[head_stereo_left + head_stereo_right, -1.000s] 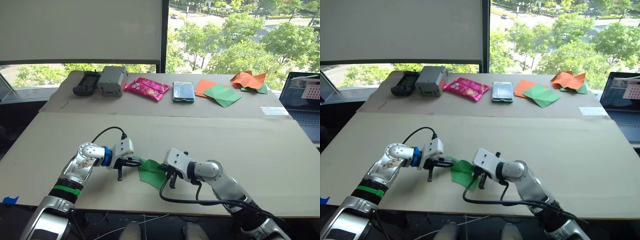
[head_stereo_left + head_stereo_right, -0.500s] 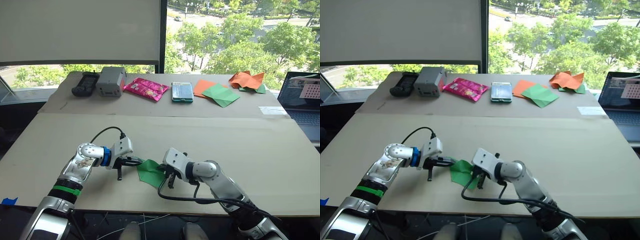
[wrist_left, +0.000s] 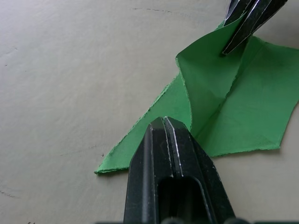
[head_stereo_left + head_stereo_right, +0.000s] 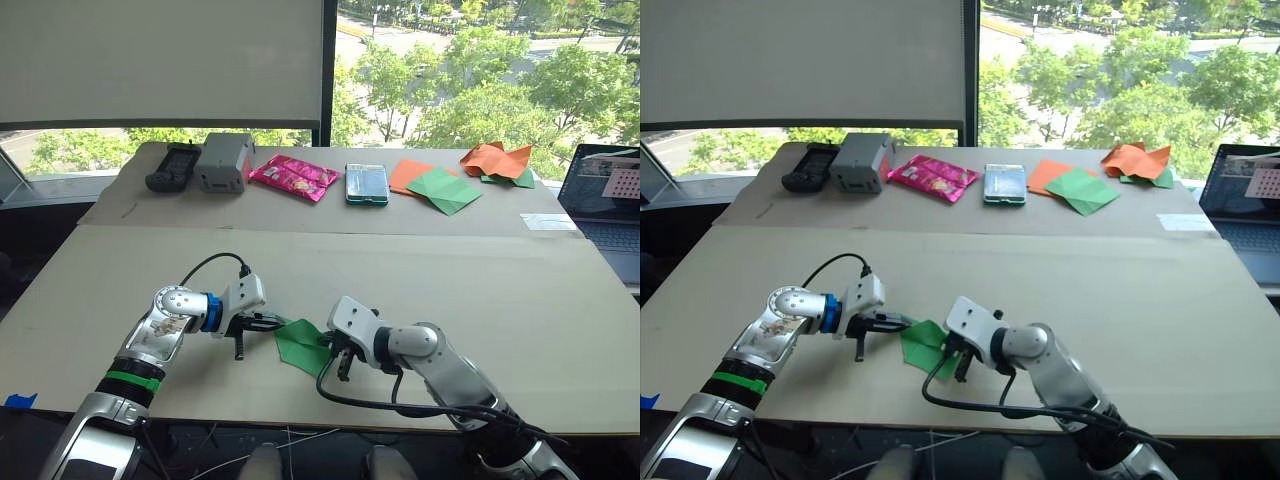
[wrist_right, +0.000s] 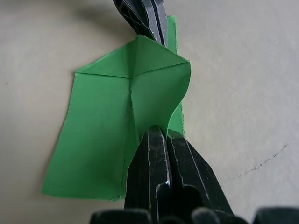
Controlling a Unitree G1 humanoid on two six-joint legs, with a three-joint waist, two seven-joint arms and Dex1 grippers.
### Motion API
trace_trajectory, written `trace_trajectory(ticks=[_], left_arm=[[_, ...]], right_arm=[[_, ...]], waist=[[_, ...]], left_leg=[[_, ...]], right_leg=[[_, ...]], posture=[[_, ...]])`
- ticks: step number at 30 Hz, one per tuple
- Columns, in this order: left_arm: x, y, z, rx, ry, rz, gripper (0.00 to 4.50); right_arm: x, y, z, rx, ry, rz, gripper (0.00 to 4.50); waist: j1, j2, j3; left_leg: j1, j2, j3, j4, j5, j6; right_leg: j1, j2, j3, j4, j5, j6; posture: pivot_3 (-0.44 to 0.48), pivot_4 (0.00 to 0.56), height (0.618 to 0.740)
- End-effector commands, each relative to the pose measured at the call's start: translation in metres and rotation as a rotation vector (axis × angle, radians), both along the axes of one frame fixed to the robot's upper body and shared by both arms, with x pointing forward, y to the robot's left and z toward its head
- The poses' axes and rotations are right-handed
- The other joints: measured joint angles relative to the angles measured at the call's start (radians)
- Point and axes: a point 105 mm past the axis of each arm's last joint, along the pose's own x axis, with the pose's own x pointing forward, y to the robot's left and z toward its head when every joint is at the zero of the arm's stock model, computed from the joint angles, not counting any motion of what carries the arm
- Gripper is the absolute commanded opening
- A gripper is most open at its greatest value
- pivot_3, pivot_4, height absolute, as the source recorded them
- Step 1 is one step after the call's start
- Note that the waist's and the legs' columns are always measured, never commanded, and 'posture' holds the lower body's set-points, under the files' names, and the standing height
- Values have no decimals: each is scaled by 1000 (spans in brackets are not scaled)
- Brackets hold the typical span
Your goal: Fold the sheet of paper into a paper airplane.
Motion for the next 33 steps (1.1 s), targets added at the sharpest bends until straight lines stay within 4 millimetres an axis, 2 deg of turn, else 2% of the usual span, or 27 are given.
trace_trajectory(ticks=[1, 4, 9, 14, 19, 22, 26, 33], left_arm=[[1, 3, 6, 6, -15, 10, 8], [2, 6, 17, 0, -34, 13, 8], [4, 6, 53, -67, -76, 13, 8], [-13, -9, 70, -163, -21, -63, 8], [-20, -16, 54, -133, 1, -80, 8], [-19, -18, 50, -135, 6, -71, 8], [-16, -19, 33, -64, -5, -79, 8], [-9, -20, 13, 10, -26, -75, 8]], right_arm=[[0, -1, -4, -21, 5, -15, 57], [1, -3, -7, -37, 12, -23, 57], [0, -3, -6, -35, 11, -21, 57], [0, -2, -6, -35, 11, -21, 57], [0, -2, -6, -32, 13, -25, 57], [0, -1, -6, -31, 13, -27, 57], [0, -2, -5, -33, 11, -30, 57], [-2, -1, -3, -31, 9, -27, 57]], waist=[[0, 0, 0], [-1, 0, 0], [-1, 0, 0], [-1, 0, 0], [-3, 0, 0], [-1, 0, 0], [0, 1, 0], [1, 1, 0]], left_leg=[[0, 0, 0, 0, 0, 0], [0, 0, 0, 0, 0, 0], [-1, 0, 0, 0, 0, 0], [-1, 0, 0, 0, 0, 0], [0, 0, 0, 0, 0, 0], [-1, 0, 0, 0, 0, 1], [-1, 0, 0, 0, 0, 0], [-1, 0, 0, 0, 0, 0]], right_leg=[[0, 0, 0, 0, 0, 0], [0, 0, 0, 0, 0, 0], [-1, 0, 0, 0, 0, 0], [-1, 0, 0, 0, 0, 0], [-1, 0, 0, 0, 0, 0], [-1, 0, 0, 0, 0, 0], [-1, 0, 0, -1, 0, 0], [-1, 0, 0, -1, 0, 0]], posture=[[0, 150, 720], [0, 150, 720], [0, 150, 720], [0, 150, 720], [0, 150, 720], [0, 150, 720], [0, 150, 720], [0, 150, 720]])
